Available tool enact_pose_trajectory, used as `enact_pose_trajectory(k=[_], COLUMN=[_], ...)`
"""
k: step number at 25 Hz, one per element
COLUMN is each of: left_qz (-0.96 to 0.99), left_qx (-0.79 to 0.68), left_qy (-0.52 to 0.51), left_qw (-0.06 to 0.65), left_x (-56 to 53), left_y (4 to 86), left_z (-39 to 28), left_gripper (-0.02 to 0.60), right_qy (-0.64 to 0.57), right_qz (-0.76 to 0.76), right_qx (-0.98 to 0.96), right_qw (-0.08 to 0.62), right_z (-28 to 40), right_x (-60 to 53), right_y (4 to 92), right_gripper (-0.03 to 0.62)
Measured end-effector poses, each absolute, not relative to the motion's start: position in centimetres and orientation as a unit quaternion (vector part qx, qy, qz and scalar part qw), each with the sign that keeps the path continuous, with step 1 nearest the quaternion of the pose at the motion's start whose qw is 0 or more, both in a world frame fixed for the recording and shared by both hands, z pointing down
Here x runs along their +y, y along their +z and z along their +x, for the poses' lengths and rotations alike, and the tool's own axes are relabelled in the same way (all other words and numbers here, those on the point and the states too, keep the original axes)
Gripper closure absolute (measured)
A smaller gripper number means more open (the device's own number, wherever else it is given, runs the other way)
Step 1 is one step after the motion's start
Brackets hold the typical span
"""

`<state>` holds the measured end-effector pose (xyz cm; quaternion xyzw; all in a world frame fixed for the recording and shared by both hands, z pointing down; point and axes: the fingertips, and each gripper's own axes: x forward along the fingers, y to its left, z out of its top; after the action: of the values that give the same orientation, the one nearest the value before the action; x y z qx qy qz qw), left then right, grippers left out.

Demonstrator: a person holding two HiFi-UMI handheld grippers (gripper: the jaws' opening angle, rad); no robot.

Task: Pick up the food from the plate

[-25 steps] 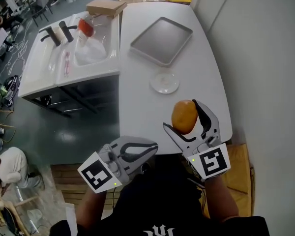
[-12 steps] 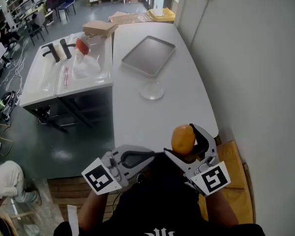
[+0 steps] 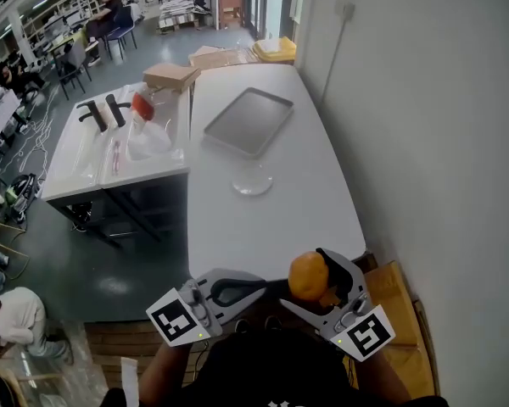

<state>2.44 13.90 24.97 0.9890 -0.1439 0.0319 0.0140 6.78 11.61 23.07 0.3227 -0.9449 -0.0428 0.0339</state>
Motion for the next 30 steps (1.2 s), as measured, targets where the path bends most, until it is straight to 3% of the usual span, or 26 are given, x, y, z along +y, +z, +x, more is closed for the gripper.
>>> enact_pose_trajectory(k=[13,30], left_qz=[0.982,0.978], left_qx=[-0.174,-0.191], left_qy=[0.057,0.068], left_qw=[0.048,0.043], left_x=[17.3,16.9], left_y=[26.3,25.8], left_z=[9.3,10.2], left_gripper=[0.574,0.574], right_qy=[-0.035,0.004], right_qz=[0.263,0.248], right_qx=[-0.964,-0.969], right_qw=[-0.016,-0.014], right_z=[12.5,13.6], right_x=[12.2,11.6], right_y=[24.1,26.3], right_gripper=[0.171,0.171])
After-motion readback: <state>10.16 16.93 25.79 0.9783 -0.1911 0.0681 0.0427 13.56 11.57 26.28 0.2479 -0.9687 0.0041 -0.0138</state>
